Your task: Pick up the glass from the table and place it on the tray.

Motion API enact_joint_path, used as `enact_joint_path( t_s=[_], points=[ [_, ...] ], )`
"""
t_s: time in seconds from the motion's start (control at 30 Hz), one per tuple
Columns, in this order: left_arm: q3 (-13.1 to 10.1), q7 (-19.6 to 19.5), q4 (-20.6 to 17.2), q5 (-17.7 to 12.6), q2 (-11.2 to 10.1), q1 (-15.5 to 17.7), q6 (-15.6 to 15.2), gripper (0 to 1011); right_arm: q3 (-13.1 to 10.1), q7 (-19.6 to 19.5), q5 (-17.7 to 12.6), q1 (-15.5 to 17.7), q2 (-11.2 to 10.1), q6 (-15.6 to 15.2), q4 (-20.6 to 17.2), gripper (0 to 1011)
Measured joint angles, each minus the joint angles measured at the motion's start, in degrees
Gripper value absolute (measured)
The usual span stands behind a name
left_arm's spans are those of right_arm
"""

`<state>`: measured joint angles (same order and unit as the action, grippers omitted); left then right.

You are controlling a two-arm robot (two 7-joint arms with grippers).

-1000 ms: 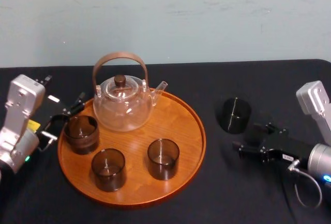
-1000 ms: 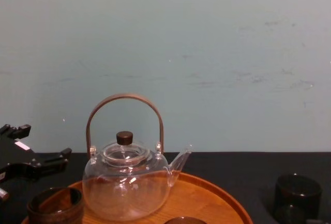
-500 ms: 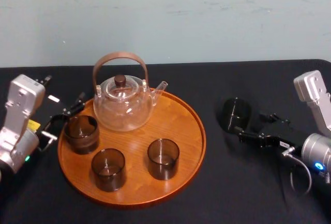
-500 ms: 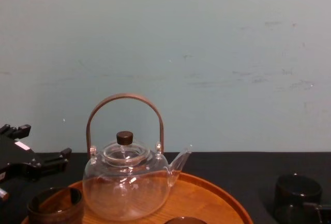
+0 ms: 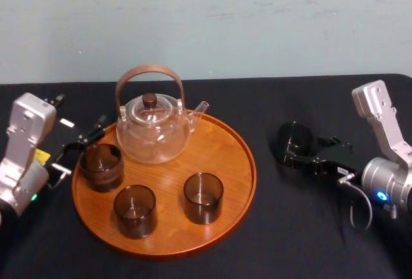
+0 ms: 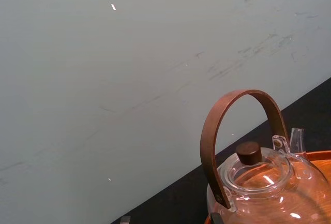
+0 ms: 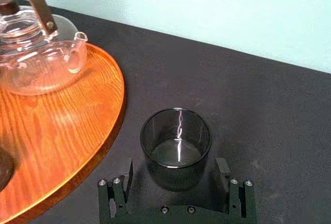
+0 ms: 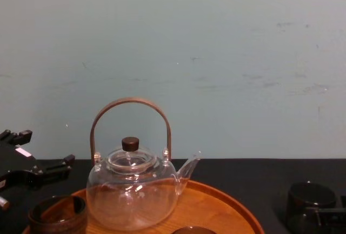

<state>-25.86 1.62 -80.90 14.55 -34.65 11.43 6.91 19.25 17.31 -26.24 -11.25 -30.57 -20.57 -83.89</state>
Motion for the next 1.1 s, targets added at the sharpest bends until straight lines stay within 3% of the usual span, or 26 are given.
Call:
enact_joint_path(
  t_s=[1.1],
  points=[
    [0.0,0.0,0.0,0.0,0.0,0.0,0.0,1001,1.08,2.08,4.38,-7.25,6.11,-0.9,9.61,1002]
  ],
)
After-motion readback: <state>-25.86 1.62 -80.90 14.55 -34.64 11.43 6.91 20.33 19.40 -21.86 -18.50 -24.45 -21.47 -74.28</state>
